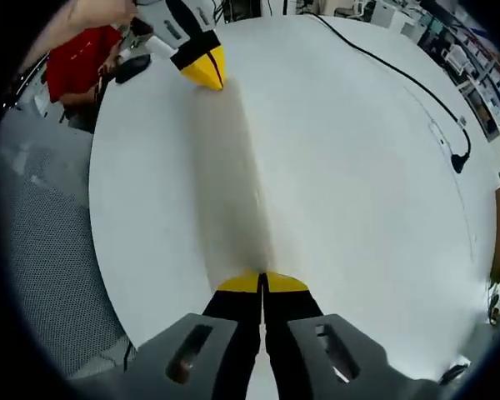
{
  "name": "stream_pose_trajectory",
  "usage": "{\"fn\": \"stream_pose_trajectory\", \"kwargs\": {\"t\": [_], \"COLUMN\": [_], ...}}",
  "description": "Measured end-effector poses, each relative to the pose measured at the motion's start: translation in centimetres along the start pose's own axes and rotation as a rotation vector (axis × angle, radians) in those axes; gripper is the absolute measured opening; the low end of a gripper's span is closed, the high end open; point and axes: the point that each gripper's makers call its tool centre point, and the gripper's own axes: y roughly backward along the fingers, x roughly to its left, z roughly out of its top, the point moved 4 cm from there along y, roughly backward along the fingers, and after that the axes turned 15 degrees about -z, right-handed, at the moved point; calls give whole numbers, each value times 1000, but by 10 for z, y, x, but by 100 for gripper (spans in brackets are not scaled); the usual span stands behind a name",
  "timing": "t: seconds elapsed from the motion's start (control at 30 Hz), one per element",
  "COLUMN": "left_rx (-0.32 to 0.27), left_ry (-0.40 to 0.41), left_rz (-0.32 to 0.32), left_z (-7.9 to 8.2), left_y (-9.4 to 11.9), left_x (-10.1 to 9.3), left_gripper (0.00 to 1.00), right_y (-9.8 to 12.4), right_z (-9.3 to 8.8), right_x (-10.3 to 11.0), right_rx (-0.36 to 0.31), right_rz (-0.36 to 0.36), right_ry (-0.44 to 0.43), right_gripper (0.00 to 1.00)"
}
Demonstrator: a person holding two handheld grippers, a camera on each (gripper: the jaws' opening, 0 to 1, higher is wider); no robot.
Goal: Arrange the utensils inside the cutlery case until each visible utensil rests in its matching compartment.
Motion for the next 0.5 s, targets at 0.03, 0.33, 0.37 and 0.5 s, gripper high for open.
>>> {"fn": "stream_pose_trajectory", "kwargs": {"t": [0.03, 0.33, 0.37, 0.5], "left_rx": [19, 15, 16, 29], "left_ry": [-7, 16, 21, 11], "left_rz": [8, -6, -7, 2], "left_z": [1, 0, 0, 2], "left_y": [-1, 0, 1, 0], "left_x": [-2, 2, 1, 1], "left_gripper": [0, 0, 0, 0], "right_y": [0, 0, 0, -3], "right_z": [1, 1, 1, 1], "right_x": [2, 3, 3, -3], "right_rx": [8, 37, 30, 25], "right_rz": [-3, -2, 5, 17], "right_ry": [4, 12, 5, -7], "right_gripper": [0, 0, 0, 0]}}
